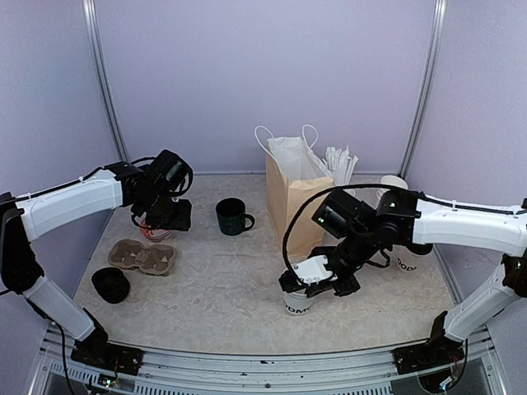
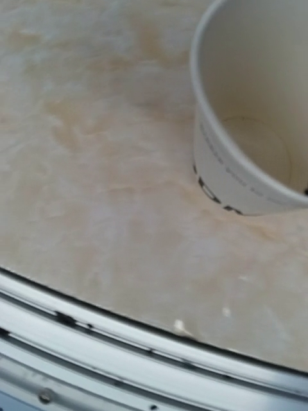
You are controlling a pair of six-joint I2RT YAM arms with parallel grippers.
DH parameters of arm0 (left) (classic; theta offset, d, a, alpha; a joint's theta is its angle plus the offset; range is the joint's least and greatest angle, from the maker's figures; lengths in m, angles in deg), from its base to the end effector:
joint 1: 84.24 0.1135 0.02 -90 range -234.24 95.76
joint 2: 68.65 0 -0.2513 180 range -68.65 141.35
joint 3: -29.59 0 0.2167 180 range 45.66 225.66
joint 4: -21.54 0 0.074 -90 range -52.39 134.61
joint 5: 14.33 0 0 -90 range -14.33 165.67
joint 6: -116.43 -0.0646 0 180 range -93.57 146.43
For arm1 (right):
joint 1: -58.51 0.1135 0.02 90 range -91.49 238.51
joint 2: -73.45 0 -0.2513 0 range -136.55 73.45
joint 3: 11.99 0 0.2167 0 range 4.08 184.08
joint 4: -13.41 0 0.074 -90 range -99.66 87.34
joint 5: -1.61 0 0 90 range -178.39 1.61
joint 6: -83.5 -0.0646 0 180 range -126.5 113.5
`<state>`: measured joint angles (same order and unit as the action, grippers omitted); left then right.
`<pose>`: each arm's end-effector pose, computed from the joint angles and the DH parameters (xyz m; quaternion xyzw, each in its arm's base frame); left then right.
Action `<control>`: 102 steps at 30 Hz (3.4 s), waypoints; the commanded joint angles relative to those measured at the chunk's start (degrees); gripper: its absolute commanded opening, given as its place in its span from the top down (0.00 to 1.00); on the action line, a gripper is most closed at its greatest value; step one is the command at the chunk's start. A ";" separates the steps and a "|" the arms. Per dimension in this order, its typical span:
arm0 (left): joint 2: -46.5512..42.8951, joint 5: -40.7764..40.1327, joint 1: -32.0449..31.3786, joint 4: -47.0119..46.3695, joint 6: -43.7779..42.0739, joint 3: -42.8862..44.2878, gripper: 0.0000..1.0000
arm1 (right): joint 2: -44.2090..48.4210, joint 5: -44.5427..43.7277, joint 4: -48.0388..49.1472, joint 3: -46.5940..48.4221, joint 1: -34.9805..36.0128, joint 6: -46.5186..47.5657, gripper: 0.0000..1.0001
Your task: Pack the takeout coffee
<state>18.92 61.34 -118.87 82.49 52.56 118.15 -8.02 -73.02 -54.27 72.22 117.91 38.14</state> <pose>0.2513 -0.1541 0.2501 0.0388 0.9581 -0.0261 0.2827 0.1160 0.2298 0.2489 -0.7804 0.5725 0.1571 0.1965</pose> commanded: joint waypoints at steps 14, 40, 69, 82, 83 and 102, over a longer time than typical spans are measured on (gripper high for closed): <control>-11.05 -3.70 0.42 29.37 15.34 -8.03 0.44 | -9.28 0.53 10.00 2.35 5.64 -2.11 1.00; -7.23 -4.78 12.70 23.99 13.28 -18.56 0.55 | -0.53 3.21 5.86 0.89 5.53 -2.73 0.51; -5.38 -4.54 13.26 26.20 13.66 -16.13 0.93 | -2.33 2.29 6.24 0.16 5.29 -2.19 0.53; -3.23 1.81 3.45 27.76 14.23 -2.40 0.97 | -2.68 3.36 3.99 1.94 4.53 -2.28 0.53; -3.00 4.31 2.35 26.17 13.54 -1.27 0.97 | -2.70 3.98 3.60 2.42 4.05 -2.28 0.53; -7.22 57.12 -3.50 -26.61 5.33 -6.48 1.00 | -4.36 21.40 7.42 17.01 -12.91 -12.33 0.32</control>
<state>15.16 105.95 -121.96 72.27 59.29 113.38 -10.73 -56.80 -49.51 84.63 106.89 29.92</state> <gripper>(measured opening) 0.025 0.631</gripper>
